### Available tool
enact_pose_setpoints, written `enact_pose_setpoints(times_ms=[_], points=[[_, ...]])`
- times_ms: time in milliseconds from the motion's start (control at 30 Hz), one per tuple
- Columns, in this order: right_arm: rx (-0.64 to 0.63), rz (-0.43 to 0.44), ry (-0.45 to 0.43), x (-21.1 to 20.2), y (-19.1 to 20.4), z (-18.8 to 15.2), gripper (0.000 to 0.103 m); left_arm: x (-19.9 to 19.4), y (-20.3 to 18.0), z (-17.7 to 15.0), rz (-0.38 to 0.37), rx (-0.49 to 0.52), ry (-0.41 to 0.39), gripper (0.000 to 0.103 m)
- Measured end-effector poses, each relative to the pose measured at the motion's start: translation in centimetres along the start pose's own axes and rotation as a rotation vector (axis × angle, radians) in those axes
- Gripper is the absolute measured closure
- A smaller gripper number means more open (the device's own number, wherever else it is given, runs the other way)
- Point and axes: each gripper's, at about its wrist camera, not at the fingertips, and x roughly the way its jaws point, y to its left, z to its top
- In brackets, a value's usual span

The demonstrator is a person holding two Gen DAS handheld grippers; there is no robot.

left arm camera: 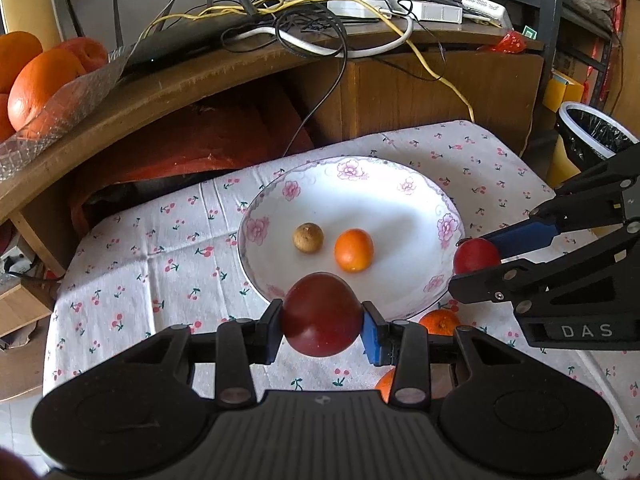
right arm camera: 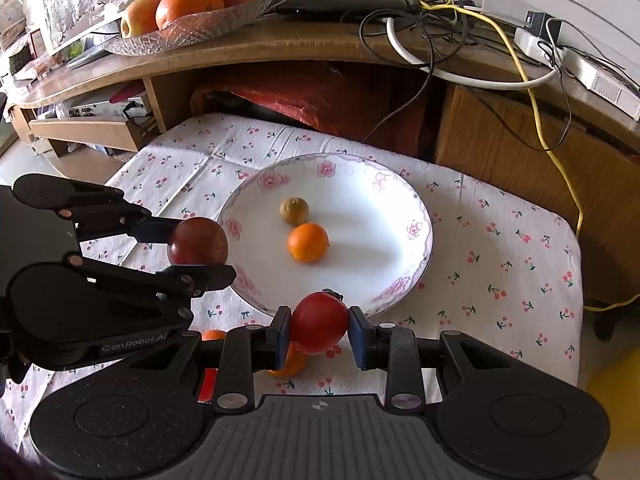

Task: Organize fruits
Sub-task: 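Carry both tomatoes over the white bowl with both tools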

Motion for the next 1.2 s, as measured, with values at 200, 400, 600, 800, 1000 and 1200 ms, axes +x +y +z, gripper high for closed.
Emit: enact_pose_setpoints(times_ms=[200,400,600,800,1000,1200], points=[[0.004,-0.006,-0.002,0.2,-0.1,0.1,0.077,0.1,-0.2,0.2,0.007,0.004,-0.002,0.056],[0.001,-0.008,-0.01,0.3,0.1,0.5,0.077,0.1,-0.5,0.5,0.011,0.012,-0.009,0.056],[0.002,-0.015,-0.014,0.5,0.1,0.7,0.077,0.2,-0.5,0.8,0.021,0.01,-0.012,0.056],[0.009,-0.019,-0.011,1.0,-0.3,0.9,0.077,0.7,-0.3,1.1,0.03,0.001,-0.008,0.056],[0.023,-0.02,0.005,2.1,-0.7,1.0,0.077,1.9,-0.2,1.0,0.035,-0.008,0.011,0.056],[0.029,-0.022,0.005,2.8,-1.0,1.4,0.077,2.7,-0.1,1.4,0.035,-0.017,0.014,0.056]])
